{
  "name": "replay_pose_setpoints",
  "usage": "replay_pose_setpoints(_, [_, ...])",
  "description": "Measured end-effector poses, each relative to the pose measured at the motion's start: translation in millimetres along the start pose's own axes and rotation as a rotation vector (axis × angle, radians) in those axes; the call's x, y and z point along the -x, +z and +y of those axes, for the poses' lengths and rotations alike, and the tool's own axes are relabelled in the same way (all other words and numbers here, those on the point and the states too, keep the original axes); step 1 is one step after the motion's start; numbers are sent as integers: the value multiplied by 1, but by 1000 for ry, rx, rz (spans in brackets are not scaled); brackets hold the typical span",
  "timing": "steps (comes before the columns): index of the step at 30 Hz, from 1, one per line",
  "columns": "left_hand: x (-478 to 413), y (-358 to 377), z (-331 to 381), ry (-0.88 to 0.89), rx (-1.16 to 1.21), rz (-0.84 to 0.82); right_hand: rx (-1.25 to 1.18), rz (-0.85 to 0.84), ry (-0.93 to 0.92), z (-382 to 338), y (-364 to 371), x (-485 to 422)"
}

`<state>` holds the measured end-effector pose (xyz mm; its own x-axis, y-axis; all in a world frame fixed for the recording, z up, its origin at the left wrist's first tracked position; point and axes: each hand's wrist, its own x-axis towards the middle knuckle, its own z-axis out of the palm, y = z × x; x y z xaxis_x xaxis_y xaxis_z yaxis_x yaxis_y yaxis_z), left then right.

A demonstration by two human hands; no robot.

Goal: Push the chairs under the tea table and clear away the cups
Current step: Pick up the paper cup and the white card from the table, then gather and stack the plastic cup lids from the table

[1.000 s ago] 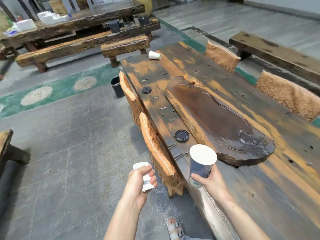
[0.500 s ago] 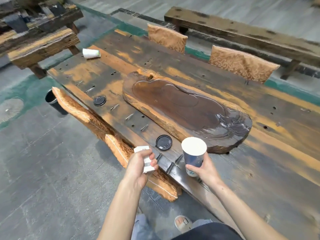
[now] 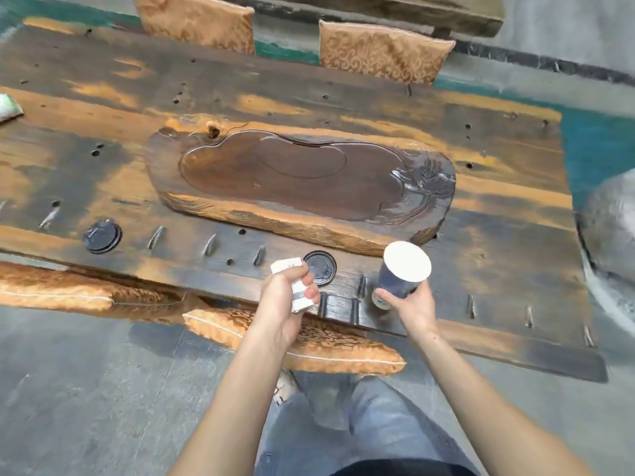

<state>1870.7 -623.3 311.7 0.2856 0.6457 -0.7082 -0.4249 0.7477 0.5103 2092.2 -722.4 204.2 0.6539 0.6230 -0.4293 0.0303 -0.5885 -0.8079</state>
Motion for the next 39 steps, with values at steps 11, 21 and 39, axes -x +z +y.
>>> replay_pose_setpoints(11, [-27, -37, 0, 3, 27, -24, -121, 116, 70, 29, 33, -37])
replay_pose_setpoints(21, [-35, -49, -2, -7, -9, 85, 88, 74, 275, 38, 38, 22])
replay_pose_setpoints(39, [-35, -86, -5, 31, 13, 182, 381, -267, 169, -25, 147, -55])
